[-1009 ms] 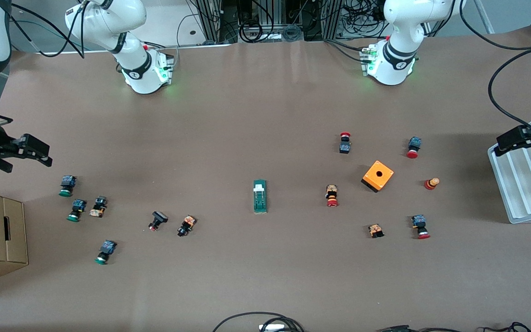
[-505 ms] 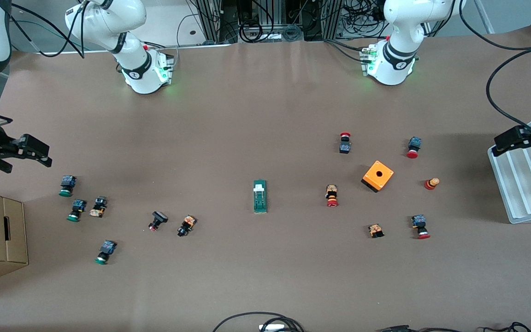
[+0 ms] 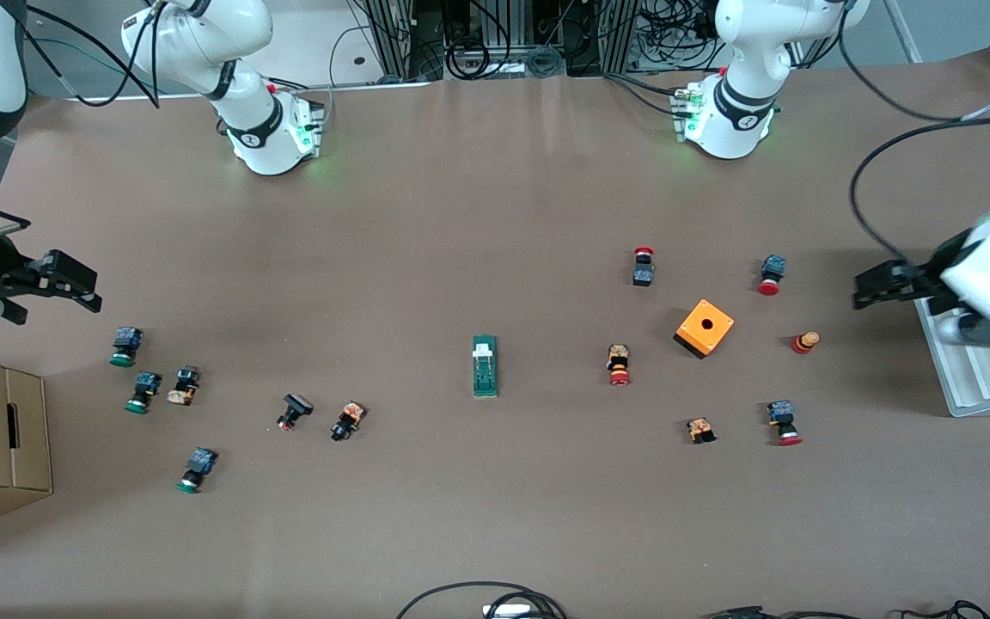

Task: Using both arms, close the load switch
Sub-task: 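Move the left gripper over the green load switch and lower it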

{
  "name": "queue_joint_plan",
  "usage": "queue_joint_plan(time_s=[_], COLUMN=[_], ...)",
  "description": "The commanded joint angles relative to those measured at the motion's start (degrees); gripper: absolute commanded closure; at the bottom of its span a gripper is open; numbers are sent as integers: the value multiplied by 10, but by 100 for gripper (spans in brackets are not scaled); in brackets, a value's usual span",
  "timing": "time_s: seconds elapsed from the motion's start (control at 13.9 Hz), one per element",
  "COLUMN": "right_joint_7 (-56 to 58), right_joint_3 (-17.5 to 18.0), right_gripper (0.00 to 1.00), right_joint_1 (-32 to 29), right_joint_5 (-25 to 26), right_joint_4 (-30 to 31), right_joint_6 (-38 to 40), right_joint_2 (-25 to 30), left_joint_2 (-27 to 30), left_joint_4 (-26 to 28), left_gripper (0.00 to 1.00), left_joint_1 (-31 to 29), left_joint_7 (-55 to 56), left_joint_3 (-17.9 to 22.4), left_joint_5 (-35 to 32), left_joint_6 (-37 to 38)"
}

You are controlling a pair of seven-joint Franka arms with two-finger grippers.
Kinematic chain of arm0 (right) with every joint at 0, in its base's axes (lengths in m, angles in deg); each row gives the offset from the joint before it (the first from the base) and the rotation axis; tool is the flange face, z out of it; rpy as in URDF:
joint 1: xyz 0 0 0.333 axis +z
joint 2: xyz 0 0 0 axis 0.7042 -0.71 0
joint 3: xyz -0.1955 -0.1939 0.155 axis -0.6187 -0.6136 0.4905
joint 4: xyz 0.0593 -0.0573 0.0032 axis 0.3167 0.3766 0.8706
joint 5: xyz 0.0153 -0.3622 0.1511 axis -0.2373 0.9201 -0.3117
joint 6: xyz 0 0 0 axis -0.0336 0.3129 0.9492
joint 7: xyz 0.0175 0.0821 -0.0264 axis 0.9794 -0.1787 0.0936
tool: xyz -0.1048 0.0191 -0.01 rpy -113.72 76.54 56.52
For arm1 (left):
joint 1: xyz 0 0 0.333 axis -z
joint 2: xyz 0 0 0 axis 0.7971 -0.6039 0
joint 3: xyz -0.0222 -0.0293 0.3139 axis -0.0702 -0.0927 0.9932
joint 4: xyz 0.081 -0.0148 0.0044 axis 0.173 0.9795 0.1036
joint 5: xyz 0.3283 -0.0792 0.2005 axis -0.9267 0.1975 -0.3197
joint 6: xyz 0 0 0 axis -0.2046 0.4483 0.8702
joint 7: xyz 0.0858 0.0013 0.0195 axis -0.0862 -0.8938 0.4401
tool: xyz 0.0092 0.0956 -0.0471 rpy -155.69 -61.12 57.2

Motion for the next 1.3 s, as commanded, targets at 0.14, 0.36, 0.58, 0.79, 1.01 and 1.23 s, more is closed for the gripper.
queue_joint_plan(time_s=[0.14,0.36,0.58,0.79,1.01,1.23], right_joint_7=[-6,-6,-7,-6,-7,-7], right_joint_3=[-3,-3,-3,-3,-3,-3], right_gripper=[0,0,0,0,0,0], right_joint_1=[1,1,1,1,1,3], right_joint_5=[-2,-2,-1,-1,-1,-2], right_joint_4=[-9,-9,-9,-9,-9,-9], right_joint_6=[-1,-1,-1,-1,-2,-2], right_joint_2=[-3,-3,-3,-3,-3,-3], left_joint_2=[-37,-52,-66,-67,-65,-62], left_joint_4=[-19,-19,-14,-14,-5,-6], left_gripper=[0,0,0,0,0,0], left_joint_1=[-1,-1,0,7,33,61], left_joint_7=[-5,1,3,-3,19,83], left_joint_3=[-26,-63,-89,-99,-99,-99], left_joint_5=[6,0,-26,-35,-38,-38], left_joint_6=[-51,-52,-65,-102,-104,-106])
